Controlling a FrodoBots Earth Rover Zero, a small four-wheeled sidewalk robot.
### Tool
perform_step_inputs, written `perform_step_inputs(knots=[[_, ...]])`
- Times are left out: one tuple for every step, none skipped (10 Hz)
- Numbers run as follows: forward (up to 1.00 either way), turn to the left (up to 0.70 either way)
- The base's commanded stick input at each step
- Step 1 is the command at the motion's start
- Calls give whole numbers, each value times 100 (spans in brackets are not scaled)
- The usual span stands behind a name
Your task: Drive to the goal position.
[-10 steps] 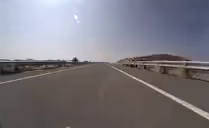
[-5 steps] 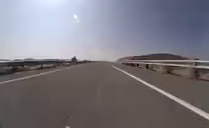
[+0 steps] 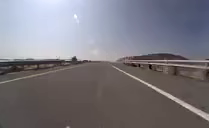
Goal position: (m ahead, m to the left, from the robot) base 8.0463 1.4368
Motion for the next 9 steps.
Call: perform_step_inputs(knots=[[100,0],[100,0],[100,0],[100,0],[100,0],[100,0],[100,0],[100,0],[100,0]])
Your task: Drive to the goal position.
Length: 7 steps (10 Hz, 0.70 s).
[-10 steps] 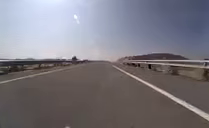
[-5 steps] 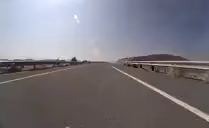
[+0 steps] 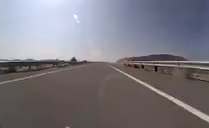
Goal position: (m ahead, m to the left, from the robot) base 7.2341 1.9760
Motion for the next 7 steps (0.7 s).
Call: perform_step_inputs(knots=[[100,0],[100,0],[100,0],[100,0],[100,0],[100,0],[100,0]])
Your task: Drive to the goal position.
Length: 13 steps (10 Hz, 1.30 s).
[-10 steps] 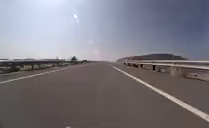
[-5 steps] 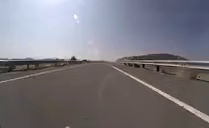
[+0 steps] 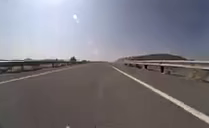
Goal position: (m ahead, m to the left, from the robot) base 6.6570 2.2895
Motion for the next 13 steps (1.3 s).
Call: perform_step_inputs(knots=[[100,0],[100,0],[100,0],[100,0],[100,0],[100,0],[100,0],[100,0],[100,0],[100,0],[100,0],[100,0],[100,0]])
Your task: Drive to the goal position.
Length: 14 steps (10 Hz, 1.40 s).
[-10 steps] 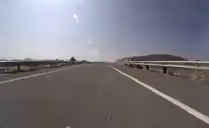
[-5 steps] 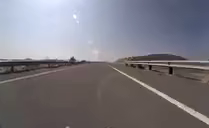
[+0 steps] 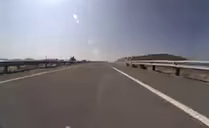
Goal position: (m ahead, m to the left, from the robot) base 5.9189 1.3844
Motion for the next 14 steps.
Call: perform_step_inputs(knots=[[100,0],[100,0],[100,0],[100,0],[100,0],[100,0],[100,0],[100,0],[100,0],[100,0],[100,0],[100,0],[100,0],[100,0]])
